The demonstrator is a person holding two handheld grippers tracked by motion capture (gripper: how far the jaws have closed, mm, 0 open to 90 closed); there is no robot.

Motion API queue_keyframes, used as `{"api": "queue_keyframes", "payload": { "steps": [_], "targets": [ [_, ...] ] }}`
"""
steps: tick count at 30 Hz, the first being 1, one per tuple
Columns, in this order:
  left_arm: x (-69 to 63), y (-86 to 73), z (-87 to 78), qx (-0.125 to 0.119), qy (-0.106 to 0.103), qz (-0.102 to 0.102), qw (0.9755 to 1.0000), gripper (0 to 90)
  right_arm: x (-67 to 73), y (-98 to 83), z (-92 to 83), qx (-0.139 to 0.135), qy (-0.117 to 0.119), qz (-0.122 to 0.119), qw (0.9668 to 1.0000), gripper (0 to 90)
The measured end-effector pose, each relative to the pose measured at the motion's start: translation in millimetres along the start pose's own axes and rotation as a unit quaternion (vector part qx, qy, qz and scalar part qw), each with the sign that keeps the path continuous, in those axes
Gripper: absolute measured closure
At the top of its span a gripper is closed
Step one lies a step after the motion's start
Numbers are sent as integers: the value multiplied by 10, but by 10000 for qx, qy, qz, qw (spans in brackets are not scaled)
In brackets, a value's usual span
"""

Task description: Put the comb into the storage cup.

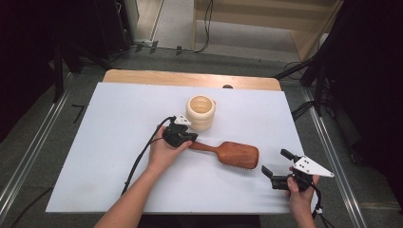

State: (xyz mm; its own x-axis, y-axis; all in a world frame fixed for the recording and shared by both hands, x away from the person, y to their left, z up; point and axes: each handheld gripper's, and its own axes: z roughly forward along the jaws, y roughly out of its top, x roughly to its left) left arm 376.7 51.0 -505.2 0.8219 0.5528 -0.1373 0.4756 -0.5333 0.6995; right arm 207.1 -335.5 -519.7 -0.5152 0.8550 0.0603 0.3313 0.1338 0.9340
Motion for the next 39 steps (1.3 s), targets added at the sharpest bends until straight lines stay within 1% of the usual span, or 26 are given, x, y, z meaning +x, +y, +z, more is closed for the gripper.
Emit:
{"api": "queue_keyframes", "payload": {
  "steps": [2,3,4,5,6,7,10,17,19,20,21,23,24,25,26,27,28,29,30,31,34,35,36,37,38,39],
  "targets": [
    [-6,-11,9,60,-31,24,10000,900,-1,0,0,0,0,-2,10000,0],
    [-29,-31,10,138,-90,131,9998,900,-1,0,-1,0,-3,-4,10000,0],
    [-29,-31,10,138,-90,131,9998,900,-1,0,-1,-2,-2,-4,10000,0],
    [-64,-40,-7,179,-170,215,9995,900,-1,-1,-1,-4,-2,-6,10000,0],
    [-64,-40,-7,179,-170,215,9995,900,0,-1,-1,-5,-2,-6,10000,0],
    [-115,-46,-24,209,-229,289,9991,900,0,-1,-1,-6,0,-4,10000,0],
    [-169,-64,-57,252,-310,415,9983,900,2,0,1,1,-2,-1,10000,0],
    [-236,-126,-111,356,-490,478,9970,900,5,0,3,2,-14,-2,10000,0],
    [-286,-154,-133,416,-605,558,9957,900,6,0,3,5,-18,-2,10000,0],
    [-286,-154,-133,416,-605,558,9957,900,6,0,3,5,-18,-2,10000,0],
    [-325,-176,-149,443,-621,631,9951,900,5,0,2,4,-17,-2,10000,0],
    [-339,-187,-159,445,-573,666,9951,900,5,0,3,5,-22,0,10000,0],
    [-347,-195,-172,426,-479,677,9956,888,5,0,3,4,-24,0,10000,0],
    [-346,-199,-209,341,-235,686,9968,809,7,0,3,9,-29,-4,10000,0],
    [-335,-195,-235,288,-153,713,9969,754,8,0,4,11,-22,-4,10000,0],
    [-335,-195,-235,288,-153,713,9969,715,8,0,4,11,-22,-4,10000,0],
    [-308,-174,-281,163,-251,603,9977,671,8,0,2,12,-32,-7,10000,0],
    [-308,-174,-281,163,-251,603,9977,623,6,0,2,8,-31,-5,10000,0],
    [-304,-159,-307,100,-297,558,9980,570,5,0,2,3,-29,-7,10000,0],
    [-314,-129,-358,-29,-369,548,9978,519,4,0,2,3,-26,-2,10000,0],
    [-365,-79,-413,-171,-667,586,9959,406,8,1,6,8,-36,5,10000,0],
    [-365,-79,-413,-171,-667,586,9959,363,10,1,6,14,-30,7,10000,0],
    [-413,-41,-415,-126,-798,679,9944,328,9,1,7,13,-31,-11,10000,0],
    [-413,-41,-415,-126,-798,679,9944,305,9,1,7,13,-31,-11,10000,0],
    [-450,-19,-406,-74,-843,766,9935,305,11,1,6,18,-34,-3,10000,0],
    [-505,9,-377,-3,-812,876,9928,269,9,1,4,14,-49,2,10000,0]
  ]
}}
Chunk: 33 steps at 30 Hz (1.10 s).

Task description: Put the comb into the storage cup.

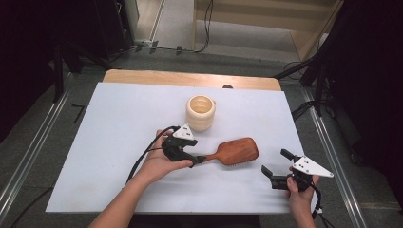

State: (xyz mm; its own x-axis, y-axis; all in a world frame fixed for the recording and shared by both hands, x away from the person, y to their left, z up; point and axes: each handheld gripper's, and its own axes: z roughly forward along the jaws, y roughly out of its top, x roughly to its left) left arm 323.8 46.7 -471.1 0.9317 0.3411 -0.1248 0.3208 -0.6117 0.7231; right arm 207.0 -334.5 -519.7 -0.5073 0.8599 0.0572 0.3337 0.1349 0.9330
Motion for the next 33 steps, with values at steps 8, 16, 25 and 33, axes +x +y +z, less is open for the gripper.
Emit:
{"api": "queue_keyframes", "payload": {
  "steps": [8,16,25,33],
  "targets": [
    [-119,109,240,536,49,341,9980,367,3,0,1,10,5,-12,10000,0],
    [-184,187,491,923,85,507,9944,488,2,0,1,0,12,-19,10000,0],
    [-196,221,643,1066,252,418,9931,597,2,0,1,3,14,-6,10000,0],
    [-193,189,642,922,41,442,9948,717,2,0,6,7,5,-42,10000,0]
  ]
}}
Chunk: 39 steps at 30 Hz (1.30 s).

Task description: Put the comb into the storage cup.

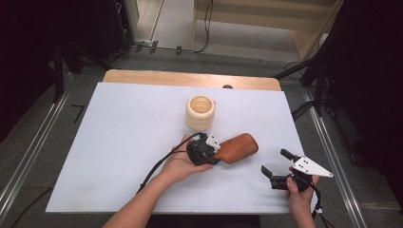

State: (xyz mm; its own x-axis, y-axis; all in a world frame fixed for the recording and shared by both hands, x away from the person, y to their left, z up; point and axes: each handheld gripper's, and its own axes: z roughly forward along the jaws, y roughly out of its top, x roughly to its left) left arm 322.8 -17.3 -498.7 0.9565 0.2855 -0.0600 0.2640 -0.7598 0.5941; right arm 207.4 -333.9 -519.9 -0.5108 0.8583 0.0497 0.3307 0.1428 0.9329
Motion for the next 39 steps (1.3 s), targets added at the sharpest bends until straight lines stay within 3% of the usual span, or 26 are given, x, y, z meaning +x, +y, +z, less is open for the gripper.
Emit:
{"api": "queue_keyframes", "payload": {
  "steps": [5,9,12,22,24,26,28,31,32,39],
  "targets": [
    [18,-86,-14,-316,-58,-260,9991,718,2,0,0,3,-17,-7,10000,0],
    [20,-120,-31,-416,-30,-327,9986,718,2,0,1,2,-15,-2,10000,0],
    [37,-172,-72,-606,-54,-494,9969,718,1,0,-2,-1,-16,12,10000,0],
    [-3,-326,-240,-978,141,-504,9938,718,13,10,-10,12,-55,-9,10000,0],
    [-14,-350,-289,-1105,179,-529,9923,718,18,18,-12,29,-67,-8,10000,0],
    [-43,-395,-380,-1318,284,-565,9893,718,21,32,-14,38,-8,-9,10000,0],
    [-49,-410,-412,-1369,334,-536,9886,718,25,40,-14,51,17,-13,10000,0],
    [-74,-468,-532,-1623,478,-546,9841,718,65,87,-2,59,142,44,9999,0],
    [-74,-468,-532,-1623,478,-546,9841,718,78,103,6,29,187,64,9998,0],
    [-83,-582,-695,-1988,664,-670,9755,718,187,271,80,-35,389,-21,9992,0]
  ]
}}
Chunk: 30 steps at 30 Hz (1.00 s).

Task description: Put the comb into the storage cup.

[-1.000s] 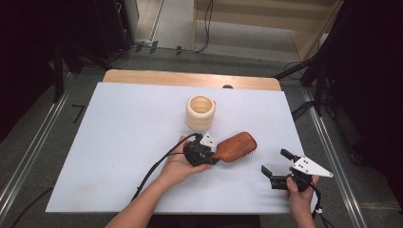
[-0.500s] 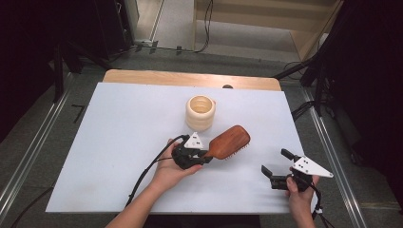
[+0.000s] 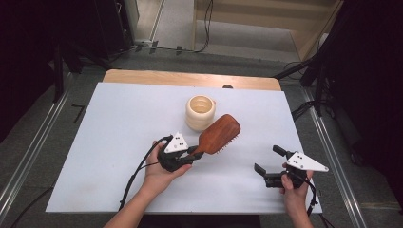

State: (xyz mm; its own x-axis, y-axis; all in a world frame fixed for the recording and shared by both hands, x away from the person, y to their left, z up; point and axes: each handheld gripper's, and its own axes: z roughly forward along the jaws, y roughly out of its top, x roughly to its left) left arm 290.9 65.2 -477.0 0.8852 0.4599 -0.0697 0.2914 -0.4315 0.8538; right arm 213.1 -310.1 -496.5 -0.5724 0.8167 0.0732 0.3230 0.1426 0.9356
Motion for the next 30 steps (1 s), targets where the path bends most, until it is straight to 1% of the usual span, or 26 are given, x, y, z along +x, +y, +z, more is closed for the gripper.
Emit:
{"api": "queue_keyframes", "payload": {
  "steps": [2,3,5,7,8,9,10,11,12,14,15,17,18,19,20,21,22,23,24,26,27,29,30],
  "targets": [
    [9,-20,-56,-101,74,-38,9999,718,54,78,30,-31,99,-69,9999,0],
    [12,-28,-80,-144,103,-44,9998,718,134,175,65,-22,166,-167,9997,0],
    [21,-38,-118,-191,162,-51,9997,718,161,208,78,-34,193,-209,9996,0],
    [33,-49,-173,-258,258,-83,9993,718,236,305,127,-53,257,-281,9993,0],
    [36,-54,-192,-300,272,-114,9991,718,296,377,173,-52,280,-294,9992,0],
    [46,-61,-219,-341,291,-130,9989,718,325,418,201,-76,340,-317,9989,0],
    [50,-66,-242,-379,313,-162,9987,718,325,418,201,-76,340,-317,9989,0],
    [58,-71,-269,-415,346,-168,9984,718,356,456,230,-76,373,-331,9987,0],
    [65,-73,-290,-431,368,-181,9982,717,415,537,302,-69,430,-322,9985,0],
    [68,-79,-326,-485,423,-196,9977,718,430,564,322,-77,460,-329,9984,0],
    [67,-80,-351,-539,468,-197,9972,718,472,645,381,-112,513,-310,9981,0],
    [70,-79,-393,-596,523,-188,9967,717,483,672,397,-132,552,-288,9980,0],
    [72,-79,-415,-633,558,-182,9963,718,519,757,445,-163,615,-287,9976,0],
    [74,-79,-429,-669,580,-200,9959,718,519,757,445,-163,615,-287,9976,0],
    [88,-84,-465,-737,612,-246,9951,717,549,837,491,-186,675,-294,9971,0],
    [88,-84,-465,-737,612,-246,9951,718,559,869,509,-170,711,-242,9970,0],
    [87,-86,-479,-770,647,-293,9945,717,567,913,535,-146,797,-152,9966,0],
    [88,-87,-496,-796,680,-287,9941,718,580,955,559,-185,883,-92,9959,0],
    [79,-91,-524,-883,714,-297,9931,717,598,998,580,-216,901,-87,9957,0],
    [72,-93,-538,-902,737,-288,9928,718,625,1074,622,-227,889,-36,9958,0],
    [65,-98,-549,-925,759,-271,9924,718,625,1074,622,-227,889,-36,9958,0],
    [50,-111,-561,-985,769,-297,9917,718,656,1124,656,-239,973,46,9950,0],
    [44,-120,-566,-1003,788,-288,9914,717,696,1124,667,-238,1030,104,9943,0]
  ]
}}
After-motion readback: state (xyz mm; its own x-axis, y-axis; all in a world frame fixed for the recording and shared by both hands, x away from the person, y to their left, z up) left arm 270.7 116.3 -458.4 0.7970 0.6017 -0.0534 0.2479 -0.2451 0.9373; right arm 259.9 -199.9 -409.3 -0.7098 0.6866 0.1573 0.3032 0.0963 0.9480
